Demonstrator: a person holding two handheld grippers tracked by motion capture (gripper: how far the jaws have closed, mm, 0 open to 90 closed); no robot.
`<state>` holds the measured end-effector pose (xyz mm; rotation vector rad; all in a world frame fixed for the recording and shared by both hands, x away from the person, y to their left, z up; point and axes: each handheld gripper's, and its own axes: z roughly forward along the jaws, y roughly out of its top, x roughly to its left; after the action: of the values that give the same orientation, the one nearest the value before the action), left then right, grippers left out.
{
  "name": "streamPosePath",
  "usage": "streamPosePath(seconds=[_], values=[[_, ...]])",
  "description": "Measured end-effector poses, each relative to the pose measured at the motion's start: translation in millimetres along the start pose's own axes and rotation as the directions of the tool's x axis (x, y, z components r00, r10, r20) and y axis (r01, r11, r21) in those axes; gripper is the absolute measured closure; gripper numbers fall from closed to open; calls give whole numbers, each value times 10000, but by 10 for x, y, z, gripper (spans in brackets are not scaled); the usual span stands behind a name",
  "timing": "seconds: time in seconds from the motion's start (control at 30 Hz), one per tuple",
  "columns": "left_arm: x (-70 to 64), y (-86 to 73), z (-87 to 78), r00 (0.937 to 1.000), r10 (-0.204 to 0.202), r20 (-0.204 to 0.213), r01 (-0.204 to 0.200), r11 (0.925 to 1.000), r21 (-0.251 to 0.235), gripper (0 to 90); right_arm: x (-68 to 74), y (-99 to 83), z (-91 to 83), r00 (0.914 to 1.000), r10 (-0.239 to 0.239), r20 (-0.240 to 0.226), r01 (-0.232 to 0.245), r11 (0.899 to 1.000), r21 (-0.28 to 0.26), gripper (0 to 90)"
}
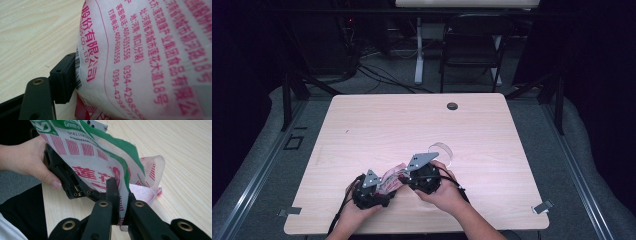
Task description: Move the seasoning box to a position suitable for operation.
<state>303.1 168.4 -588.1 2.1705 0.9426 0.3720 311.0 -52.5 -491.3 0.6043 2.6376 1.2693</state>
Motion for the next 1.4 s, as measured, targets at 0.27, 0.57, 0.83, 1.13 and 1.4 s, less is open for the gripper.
streamPosePath(seconds=[0.27,0.57,0.83,1.13,1.4], values=[[-6,28,32,10000,41,-44,-41,10000,52,258,9,-21,-1,10000,53,67,-53,10000,-30,900],[-8,39,49,9997,-107,-228,110,9998,167,195,8,-26,-2,9999,84,104,-83,9999,-61,900],[-34,51,52,9995,38,-311,-40,10000,-84,331,13,-34,-8,9997,91,218,-90,9999,-76,900],[-77,48,43,9968,399,-698,-419,9987,-274,465,2,-39,-29,9996,190,231,-186,9997,-183,900],[-109,41,24,9940,649,-879,-695,9963,-498,537,-11,-46,-52,9995,236,189,-231,9993,-285,900]])
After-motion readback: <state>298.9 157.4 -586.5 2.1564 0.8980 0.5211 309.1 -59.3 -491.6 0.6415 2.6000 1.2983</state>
